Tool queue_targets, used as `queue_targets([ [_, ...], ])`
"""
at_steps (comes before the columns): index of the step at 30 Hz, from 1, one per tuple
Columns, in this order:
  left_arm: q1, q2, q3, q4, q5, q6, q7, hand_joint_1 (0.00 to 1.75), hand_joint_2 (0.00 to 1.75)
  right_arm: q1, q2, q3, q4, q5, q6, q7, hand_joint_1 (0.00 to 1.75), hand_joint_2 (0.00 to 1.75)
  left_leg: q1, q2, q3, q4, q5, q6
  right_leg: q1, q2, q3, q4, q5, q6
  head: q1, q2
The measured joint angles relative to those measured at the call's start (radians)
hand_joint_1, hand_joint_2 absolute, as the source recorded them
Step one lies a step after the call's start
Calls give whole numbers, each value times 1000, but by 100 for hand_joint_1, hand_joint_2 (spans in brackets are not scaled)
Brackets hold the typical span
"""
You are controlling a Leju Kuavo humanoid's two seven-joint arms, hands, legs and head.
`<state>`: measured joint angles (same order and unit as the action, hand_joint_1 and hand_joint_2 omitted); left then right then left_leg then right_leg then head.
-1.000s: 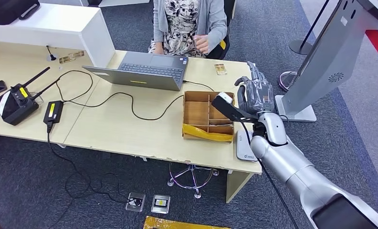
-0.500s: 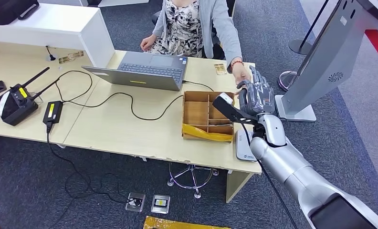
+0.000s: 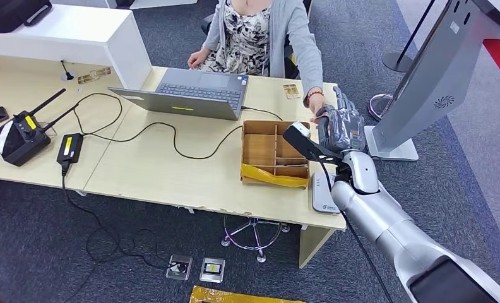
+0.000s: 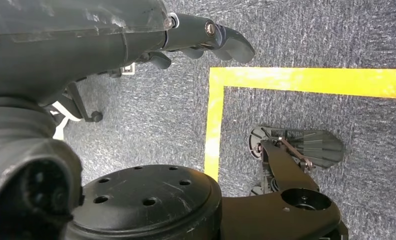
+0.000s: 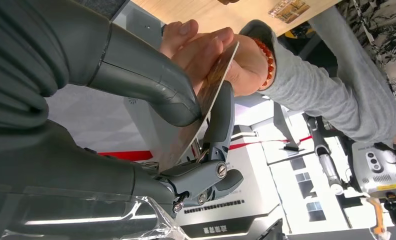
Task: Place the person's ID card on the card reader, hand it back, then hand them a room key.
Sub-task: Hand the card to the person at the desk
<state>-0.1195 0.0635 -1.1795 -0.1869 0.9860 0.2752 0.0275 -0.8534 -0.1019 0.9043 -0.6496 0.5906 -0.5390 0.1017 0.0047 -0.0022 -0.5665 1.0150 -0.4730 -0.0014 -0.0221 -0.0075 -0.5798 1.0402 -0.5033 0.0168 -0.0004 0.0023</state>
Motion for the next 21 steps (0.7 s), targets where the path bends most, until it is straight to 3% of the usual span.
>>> queue_targets([
  [1,0,0,0,0,-1,0,0,0,0,0,0,-1,0,1,0,1,131,175,0,0,0,0,0,0,0,0,0,0,0,0,0,0],
  [4,0,1,-7,0,-5,-2,0,0,0,1,0,-2,2,7,0,9,0,44,0,0,0,0,0,0,0,0,0,0,0,0,0,0],
  [5,0,1,-10,0,-7,-3,0,0,0,3,0,-3,3,10,0,12,0,0,0,0,0,0,0,0,0,0,0,0,0,0,0,0],
  [21,0,8,-18,0,-18,-15,-4,0,0,27,-7,-5,-19,65,11,43,0,0,0,0,0,0,0,0,0,1,-1,0,0,0,0,0],
])
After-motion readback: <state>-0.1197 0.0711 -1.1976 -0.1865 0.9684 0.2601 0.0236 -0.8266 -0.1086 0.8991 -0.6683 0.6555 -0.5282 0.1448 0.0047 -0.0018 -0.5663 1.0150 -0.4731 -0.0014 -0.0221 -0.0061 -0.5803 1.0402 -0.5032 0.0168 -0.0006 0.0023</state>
